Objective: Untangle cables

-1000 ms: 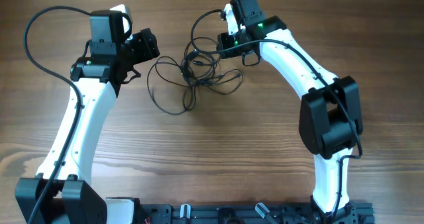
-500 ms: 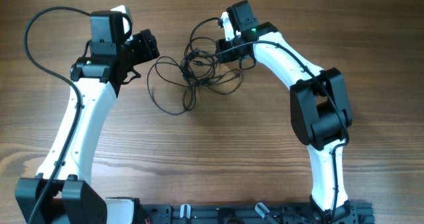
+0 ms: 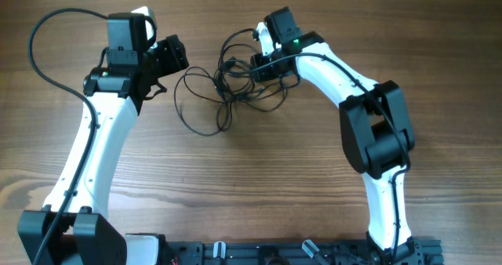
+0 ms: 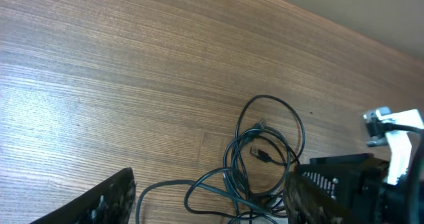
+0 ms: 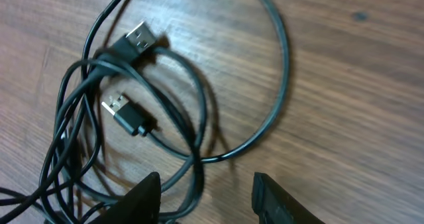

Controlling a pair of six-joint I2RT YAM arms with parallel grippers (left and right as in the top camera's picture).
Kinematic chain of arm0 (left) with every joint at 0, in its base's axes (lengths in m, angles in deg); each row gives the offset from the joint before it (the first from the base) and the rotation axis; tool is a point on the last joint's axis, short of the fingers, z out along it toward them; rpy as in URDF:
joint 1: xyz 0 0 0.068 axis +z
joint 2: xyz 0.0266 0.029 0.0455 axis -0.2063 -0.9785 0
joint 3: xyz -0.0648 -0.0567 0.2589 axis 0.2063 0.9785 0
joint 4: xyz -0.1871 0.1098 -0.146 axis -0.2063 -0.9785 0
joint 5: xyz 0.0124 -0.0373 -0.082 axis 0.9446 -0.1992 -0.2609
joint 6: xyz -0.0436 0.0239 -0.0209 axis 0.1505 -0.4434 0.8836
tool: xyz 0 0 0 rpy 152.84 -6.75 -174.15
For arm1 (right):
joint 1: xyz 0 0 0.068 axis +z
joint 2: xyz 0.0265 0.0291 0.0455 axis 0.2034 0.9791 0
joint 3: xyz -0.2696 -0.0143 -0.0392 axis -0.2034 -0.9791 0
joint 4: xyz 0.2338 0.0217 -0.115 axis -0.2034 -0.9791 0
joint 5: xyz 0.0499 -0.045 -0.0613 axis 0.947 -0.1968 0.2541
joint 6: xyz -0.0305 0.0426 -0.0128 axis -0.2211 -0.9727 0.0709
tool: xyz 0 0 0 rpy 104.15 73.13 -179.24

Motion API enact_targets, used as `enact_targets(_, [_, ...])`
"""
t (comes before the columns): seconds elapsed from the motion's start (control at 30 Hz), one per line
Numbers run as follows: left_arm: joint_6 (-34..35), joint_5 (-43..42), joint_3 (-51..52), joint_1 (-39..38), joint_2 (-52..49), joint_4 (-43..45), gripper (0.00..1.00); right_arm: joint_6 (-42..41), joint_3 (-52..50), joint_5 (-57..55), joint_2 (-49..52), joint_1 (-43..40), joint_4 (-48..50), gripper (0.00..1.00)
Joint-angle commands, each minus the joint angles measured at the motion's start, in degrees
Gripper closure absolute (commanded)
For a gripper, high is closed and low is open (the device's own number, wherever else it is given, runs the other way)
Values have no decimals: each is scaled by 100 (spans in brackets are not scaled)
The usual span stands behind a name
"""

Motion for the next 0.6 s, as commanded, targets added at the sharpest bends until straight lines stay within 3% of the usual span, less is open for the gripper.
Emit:
enact_targets(0.0, [55,72,-26,4,118,-13,27,103,-55,118,120,142,57,53])
enact_targets(0.57, [52,74,-26,4,118,-125,28,-417,-55,-348,120,190,129,53])
